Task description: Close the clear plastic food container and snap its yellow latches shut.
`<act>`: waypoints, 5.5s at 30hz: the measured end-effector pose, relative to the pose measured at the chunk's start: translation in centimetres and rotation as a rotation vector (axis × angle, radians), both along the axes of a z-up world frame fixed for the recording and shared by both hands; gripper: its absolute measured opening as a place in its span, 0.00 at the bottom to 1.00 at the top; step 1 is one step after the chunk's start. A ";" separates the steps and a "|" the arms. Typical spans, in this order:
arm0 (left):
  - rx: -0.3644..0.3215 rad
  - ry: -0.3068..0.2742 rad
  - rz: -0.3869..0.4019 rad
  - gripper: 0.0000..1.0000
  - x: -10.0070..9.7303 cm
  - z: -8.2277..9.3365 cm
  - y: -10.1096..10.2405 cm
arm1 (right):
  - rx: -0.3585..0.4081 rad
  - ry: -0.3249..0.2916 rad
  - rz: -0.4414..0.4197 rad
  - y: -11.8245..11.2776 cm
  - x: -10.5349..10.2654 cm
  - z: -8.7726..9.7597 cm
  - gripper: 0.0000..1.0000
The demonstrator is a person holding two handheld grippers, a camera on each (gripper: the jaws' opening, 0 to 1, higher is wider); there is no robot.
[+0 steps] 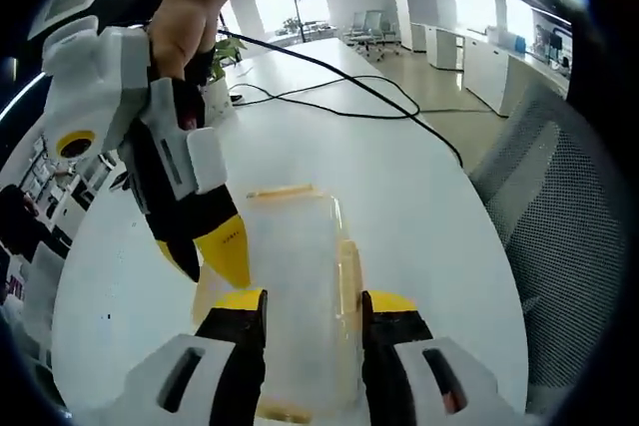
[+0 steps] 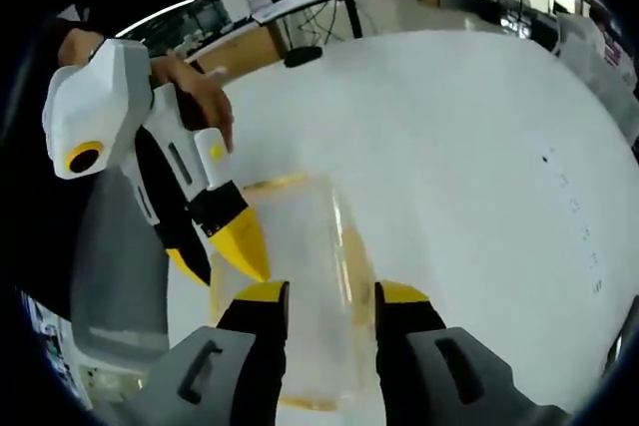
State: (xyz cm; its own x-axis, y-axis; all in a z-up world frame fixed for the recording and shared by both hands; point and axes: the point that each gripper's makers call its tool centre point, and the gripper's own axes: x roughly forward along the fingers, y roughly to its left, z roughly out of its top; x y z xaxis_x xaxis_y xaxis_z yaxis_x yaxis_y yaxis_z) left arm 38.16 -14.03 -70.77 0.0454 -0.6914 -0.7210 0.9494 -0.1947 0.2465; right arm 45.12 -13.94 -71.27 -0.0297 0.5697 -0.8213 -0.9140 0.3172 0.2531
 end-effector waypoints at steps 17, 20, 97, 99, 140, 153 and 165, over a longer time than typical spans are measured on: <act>-0.016 -0.050 -0.029 0.34 0.1 -0.4 -0.1 | 0.018 0.065 0.000 0.5 -0.2 -0.4 0.32; -0.023 -0.053 -0.022 0.33 0.1 -0.5 -0.1 | 0.015 0.066 0.001 0.5 -0.2 -0.5 0.32; -0.107 0.119 0.354 0.52 3.7 1.8 5.0 | -0.062 -0.173 -0.211 -3.0 -1.9 2.5 0.56; -0.105 0.126 0.366 0.54 3.9 1.5 5.2 | -0.057 -0.185 -0.232 -3.4 -2.2 2.6 0.56; -0.134 0.179 0.470 0.46 3.9 0.0 6.7 | 0.004 -0.294 -0.488 -5.7 -8.1 -0.2 0.49; -0.112 0.185 0.496 0.43 3.9 -0.8 7.6 | 0.010 -0.316 -0.511 -5.1 -7.8 -0.3 0.42; -0.096 0.175 0.535 0.41 4.5 -0.8 10.2 | 0.022 -0.325 -0.488 -2.7 -6.8 -0.3 0.42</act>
State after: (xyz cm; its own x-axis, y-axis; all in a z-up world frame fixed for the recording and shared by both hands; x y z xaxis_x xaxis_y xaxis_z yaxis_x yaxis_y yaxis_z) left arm 42.69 -3.79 -71.61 0.2932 -0.6679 -0.6841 0.9378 0.3402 0.0698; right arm 38.30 -16.61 -71.55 0.4914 0.4716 -0.7322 -0.6956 0.7184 -0.0041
